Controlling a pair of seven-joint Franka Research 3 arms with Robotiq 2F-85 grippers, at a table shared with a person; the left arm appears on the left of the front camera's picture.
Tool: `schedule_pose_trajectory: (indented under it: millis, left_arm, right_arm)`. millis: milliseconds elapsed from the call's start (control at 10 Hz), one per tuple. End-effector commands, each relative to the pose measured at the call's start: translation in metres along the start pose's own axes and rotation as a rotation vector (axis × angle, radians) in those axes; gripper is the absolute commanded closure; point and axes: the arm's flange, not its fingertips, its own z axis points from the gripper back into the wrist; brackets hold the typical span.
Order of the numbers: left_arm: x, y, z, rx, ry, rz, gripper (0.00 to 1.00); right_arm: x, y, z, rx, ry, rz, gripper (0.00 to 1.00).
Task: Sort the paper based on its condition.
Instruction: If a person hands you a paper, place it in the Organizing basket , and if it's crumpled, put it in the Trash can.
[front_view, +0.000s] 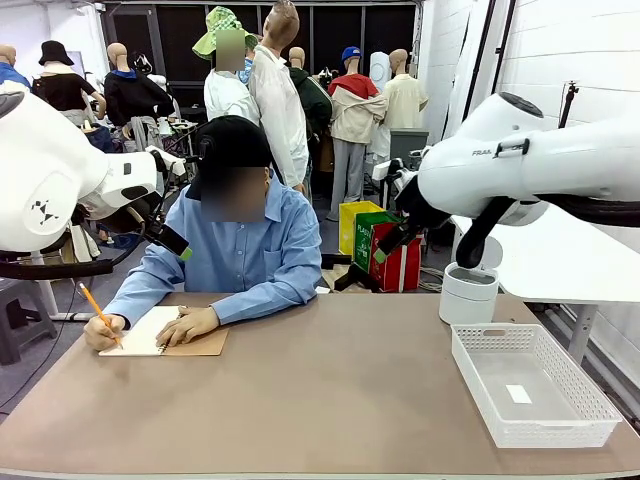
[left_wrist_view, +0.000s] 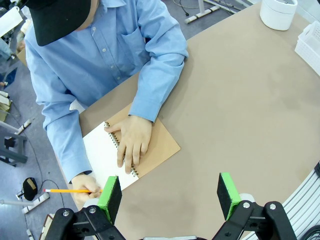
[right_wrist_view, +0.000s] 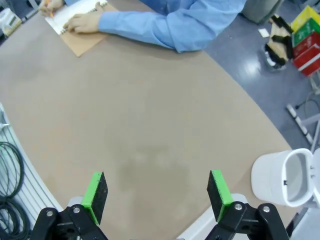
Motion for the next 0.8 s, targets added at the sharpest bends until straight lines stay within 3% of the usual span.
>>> schedule_pose_trajectory:
  millis: [0,700]
  left_arm:
    - [0.0001,0.0006,0.0007,0.001,-0.002,0.001,0.00]
    - [0.0001,0.0006,0.0007,0.001,-0.002,0.001,0.00]
  right_arm:
    - [-0.0112,-0.0033,0.0005,0.027,-0.045,0.005,0.00]
    - [-0.0027,-0.0050,0.0038,0.002,-0.010,-0.009,0.00]
